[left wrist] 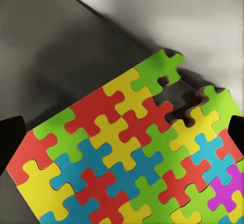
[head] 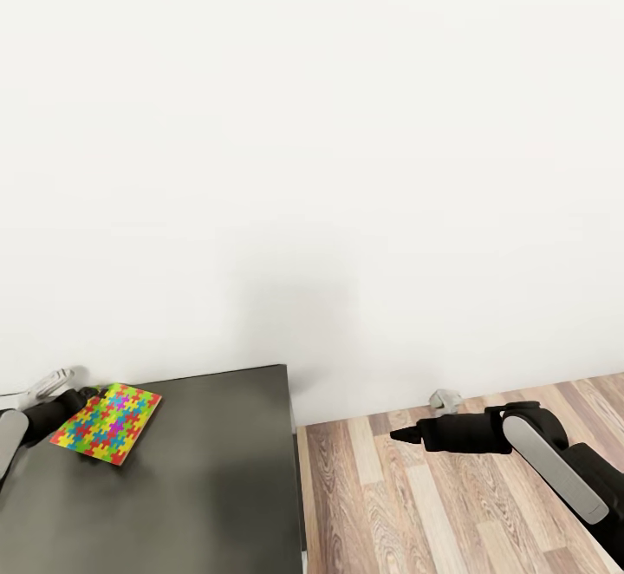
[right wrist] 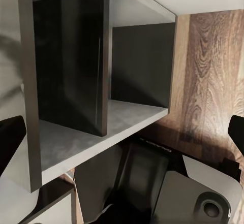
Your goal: Put all the toys in the child's room - the three board games (two on the bed and one on the table), the two jigsaw puzzles on the table, and the tennis ball on the table - inside the toy box on the table in the child's room.
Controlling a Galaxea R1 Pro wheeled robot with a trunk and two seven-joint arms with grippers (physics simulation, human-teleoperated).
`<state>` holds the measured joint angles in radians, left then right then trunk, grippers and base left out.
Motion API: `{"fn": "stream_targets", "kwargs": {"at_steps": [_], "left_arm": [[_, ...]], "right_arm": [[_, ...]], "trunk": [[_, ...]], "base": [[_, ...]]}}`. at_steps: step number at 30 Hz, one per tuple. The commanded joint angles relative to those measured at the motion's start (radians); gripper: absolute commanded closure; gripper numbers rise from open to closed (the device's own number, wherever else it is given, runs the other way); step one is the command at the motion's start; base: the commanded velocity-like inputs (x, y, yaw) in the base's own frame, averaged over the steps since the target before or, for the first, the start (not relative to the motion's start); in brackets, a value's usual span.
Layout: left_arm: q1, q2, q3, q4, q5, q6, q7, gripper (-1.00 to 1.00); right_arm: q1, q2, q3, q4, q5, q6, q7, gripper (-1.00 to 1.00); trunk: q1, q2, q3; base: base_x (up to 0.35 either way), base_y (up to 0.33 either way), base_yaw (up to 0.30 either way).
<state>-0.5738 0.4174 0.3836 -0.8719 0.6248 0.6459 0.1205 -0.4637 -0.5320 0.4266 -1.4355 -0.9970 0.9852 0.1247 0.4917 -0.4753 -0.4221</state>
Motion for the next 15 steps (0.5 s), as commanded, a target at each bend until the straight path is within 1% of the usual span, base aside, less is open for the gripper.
{"fn": "stream_targets", "kwargs": {"at_steps": [1, 13, 15], "left_arm": [[-0.001, 0.000, 0.001, -0.001, 0.011, 0.005, 0.008, -1.00], [-0.005, 0.001, 0.000, -0.001, 0.009, 0.005, 0.006, -1.00], [-0.006, 0.002, 0.000, -0.001, 0.002, 0.005, 0.006, -1.00]], "right_arm": [[-0.001, 0.000, 0.001, 0.000, 0.011, 0.002, 0.009, -1.00], [0.000, 0.000, 0.001, 0.000, 0.011, 0.001, 0.008, -1.00], [0.000, 0.000, 0.001, 0.000, 0.011, 0.001, 0.008, -1.00]], "trunk": [[0.000, -0.002, -0.001], [0.000, -0.002, -0.001], [0.000, -0.002, -0.001]], "base": [[0.000, 0.000, 0.000], [0.000, 0.000, 0.000], [0.000, 0.000, 0.000]]}}
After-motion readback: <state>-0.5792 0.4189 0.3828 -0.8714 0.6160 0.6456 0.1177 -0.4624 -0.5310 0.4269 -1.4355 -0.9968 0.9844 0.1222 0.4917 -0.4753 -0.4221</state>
